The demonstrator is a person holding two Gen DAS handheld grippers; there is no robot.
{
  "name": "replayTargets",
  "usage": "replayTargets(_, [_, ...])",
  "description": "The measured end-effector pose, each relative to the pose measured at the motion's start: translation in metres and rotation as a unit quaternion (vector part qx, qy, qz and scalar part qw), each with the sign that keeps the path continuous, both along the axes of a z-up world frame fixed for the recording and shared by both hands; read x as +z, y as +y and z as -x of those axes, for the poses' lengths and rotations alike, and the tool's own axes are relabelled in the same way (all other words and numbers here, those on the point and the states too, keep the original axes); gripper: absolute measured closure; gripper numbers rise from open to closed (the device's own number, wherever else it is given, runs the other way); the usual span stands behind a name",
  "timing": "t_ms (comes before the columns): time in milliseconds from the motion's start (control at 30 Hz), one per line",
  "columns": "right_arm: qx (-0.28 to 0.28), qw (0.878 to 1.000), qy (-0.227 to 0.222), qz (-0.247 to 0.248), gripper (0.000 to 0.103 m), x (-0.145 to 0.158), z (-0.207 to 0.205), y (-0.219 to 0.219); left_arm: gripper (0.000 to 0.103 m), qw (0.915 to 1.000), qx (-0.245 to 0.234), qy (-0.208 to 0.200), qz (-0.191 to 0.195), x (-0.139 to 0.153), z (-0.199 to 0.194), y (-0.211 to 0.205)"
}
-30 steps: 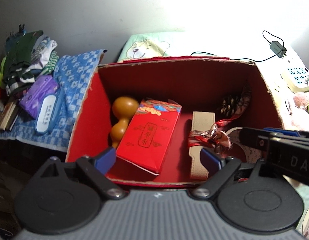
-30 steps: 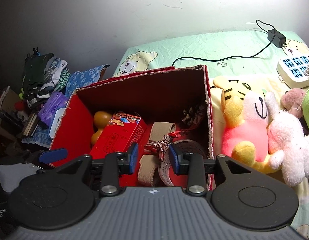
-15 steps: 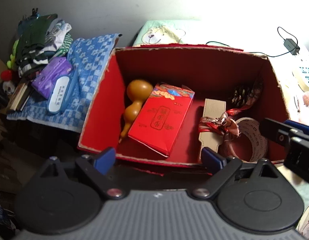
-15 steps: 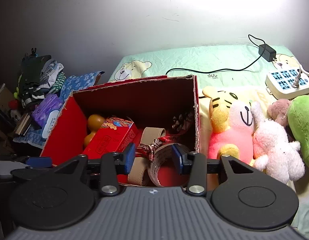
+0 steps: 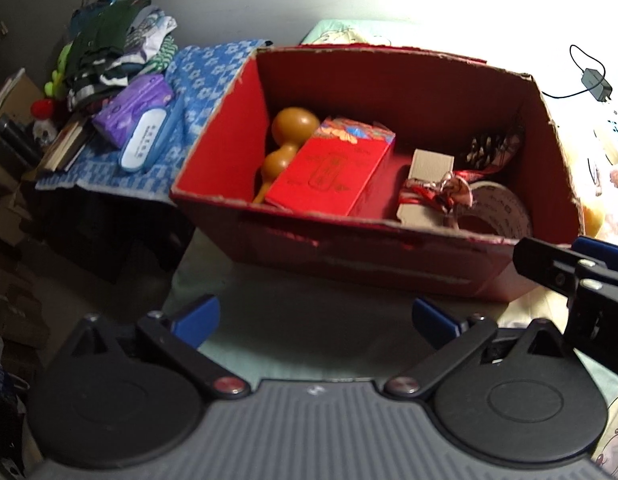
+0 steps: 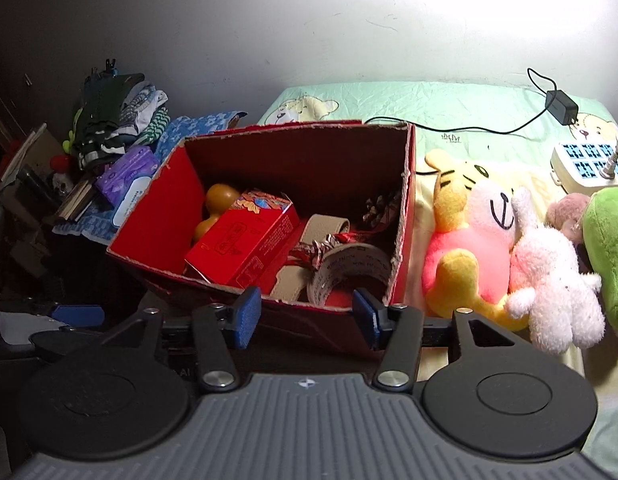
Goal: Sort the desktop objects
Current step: 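Withdraw the right gripper up out of the red box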
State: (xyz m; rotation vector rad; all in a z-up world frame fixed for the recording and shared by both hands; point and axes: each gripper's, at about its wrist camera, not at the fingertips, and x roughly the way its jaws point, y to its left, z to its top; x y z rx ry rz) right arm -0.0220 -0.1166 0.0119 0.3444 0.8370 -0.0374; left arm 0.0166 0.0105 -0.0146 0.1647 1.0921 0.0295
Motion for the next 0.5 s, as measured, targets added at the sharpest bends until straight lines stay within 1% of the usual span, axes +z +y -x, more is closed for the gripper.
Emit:
replayTargets(67, [0.003,1.000,0.004,0.006,0.048,-0.003,0.005,0.002,0.000,1.0000,0.003,0.003,-0.004,-0.005,0.006,-0.002])
replayTargets(133, [0.003,1.000,0.014,0.009,0.046,-0.008,0.007,0.002,0.001,0.9998,0.009,0.015,-0.008,-0.011,0.009,-0.001])
replayTargets(200, [0.005,1.000,0.028,0.001,0.046,-0.013,0.010,0.003,0.001,0.9995,0.010,0.030,-0.007,-0.017,0.010,0.000])
replayTargets(300, [0.010,0.999,0.038,-0.003,0.046,-0.016,0.012,0.006,0.001,0.9993,0.008,0.037,-0.008,-0.022,0.012,0.002])
replayTargets(400, [0.007,0.999,0.050,-0.001,0.045,-0.018,0.012,0.011,0.001,0.9989,-0.002,0.046,-0.007,-0.027,0.012,0.007])
replayTargets(500, [0.004,0.998,0.068,-0.010,0.045,-0.022,0.008,0.018,0.000,0.9977,-0.017,0.066,0.002,-0.033,0.008,0.015])
